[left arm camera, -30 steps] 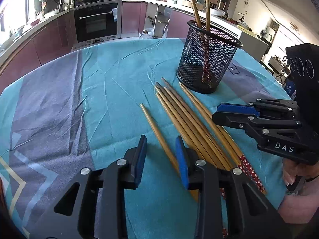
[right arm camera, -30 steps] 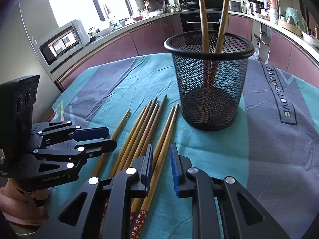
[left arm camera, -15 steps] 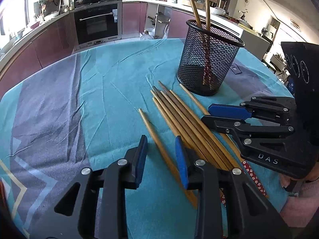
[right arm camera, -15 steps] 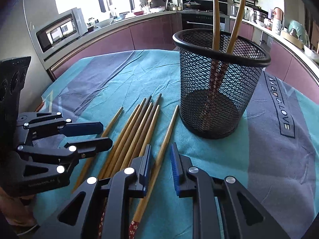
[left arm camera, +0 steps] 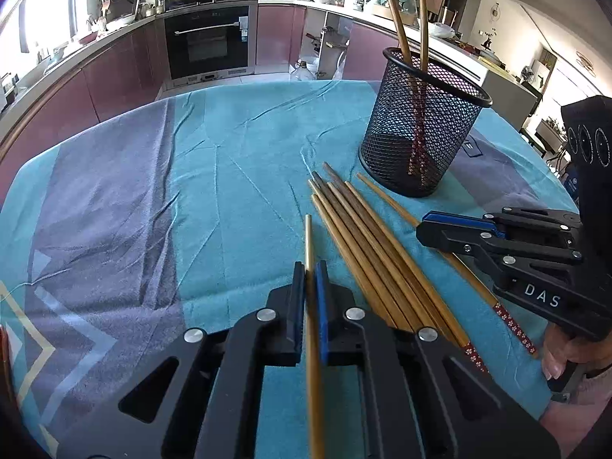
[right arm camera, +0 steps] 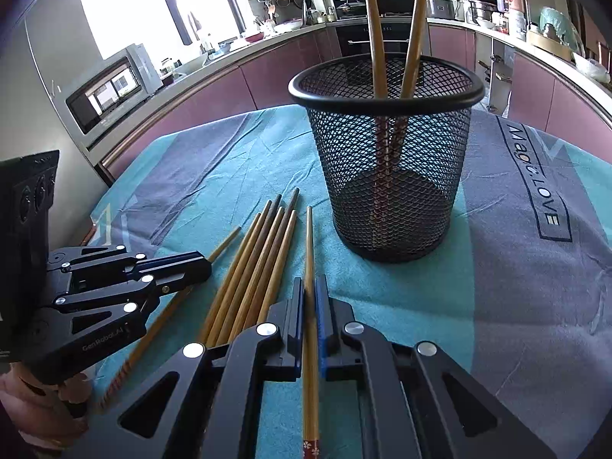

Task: Organize utensils
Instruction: 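Lift the two chopsticks upright with both tools and carry them over the cup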

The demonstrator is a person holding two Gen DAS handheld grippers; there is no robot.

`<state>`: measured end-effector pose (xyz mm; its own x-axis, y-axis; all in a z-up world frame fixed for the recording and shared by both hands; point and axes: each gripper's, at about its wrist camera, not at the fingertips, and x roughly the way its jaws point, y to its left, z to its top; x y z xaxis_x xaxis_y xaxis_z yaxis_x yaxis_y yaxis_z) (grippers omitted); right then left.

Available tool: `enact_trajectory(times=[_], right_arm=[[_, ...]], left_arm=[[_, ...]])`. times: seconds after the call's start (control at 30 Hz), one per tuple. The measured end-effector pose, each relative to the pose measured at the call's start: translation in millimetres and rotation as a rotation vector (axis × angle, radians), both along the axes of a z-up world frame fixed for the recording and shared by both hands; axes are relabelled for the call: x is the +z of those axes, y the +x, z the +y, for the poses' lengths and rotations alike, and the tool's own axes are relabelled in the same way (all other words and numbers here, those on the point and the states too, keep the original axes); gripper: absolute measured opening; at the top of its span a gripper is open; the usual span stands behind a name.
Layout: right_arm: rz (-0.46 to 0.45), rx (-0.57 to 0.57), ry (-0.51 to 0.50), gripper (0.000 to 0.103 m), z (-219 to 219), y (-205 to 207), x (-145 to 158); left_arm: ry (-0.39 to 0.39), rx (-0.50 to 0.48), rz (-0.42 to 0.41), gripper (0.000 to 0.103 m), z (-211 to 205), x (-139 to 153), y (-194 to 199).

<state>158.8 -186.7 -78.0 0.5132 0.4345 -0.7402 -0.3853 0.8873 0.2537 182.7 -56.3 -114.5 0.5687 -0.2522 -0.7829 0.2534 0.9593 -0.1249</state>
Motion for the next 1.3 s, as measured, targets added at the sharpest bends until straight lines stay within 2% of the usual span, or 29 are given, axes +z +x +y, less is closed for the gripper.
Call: enact_trajectory(times=[0.27, 0.47, 0.8, 1.0, 1.1, 1.3], right_arm=[[-0.047, 0.026, 0.081, 0.005, -15.0, -13.6, 25.5], [-0.116, 0.042, 0.147, 0.005, -25.8, -24.8, 51.9], [-0.214, 0.028, 0.24, 0.005, -49.0, -37.7, 84.8], [-0.275, 0.021, 0.27, 0.005, -61.0, -41.2, 104.3], [-0.311, 0.02, 0.272, 0.005, -62.8, -41.5, 115.2], [-0.377, 0.018, 0.257, 0.005, -66.0, -39.8, 137.4]], left_arm=[[-0.072, -0.018, -0.042, 0.006, 11.7, 23.7, -10.3], [-0.167, -0.065, -0.09, 0.006, 22.8, 56.6, -19.0], [-0.263, -0.141, -0.217, 0.006, 27.9, 114.4, -41.5], [-0.303, -0.154, -0.313, 0.006, 32.8, 152.0, -54.4], [-0.333, -0.153, -0.346, 0.006, 36.0, 168.2, -52.6], [-0.346, -0.137, -0.399, 0.006, 28.8, 191.8, -38.0]])
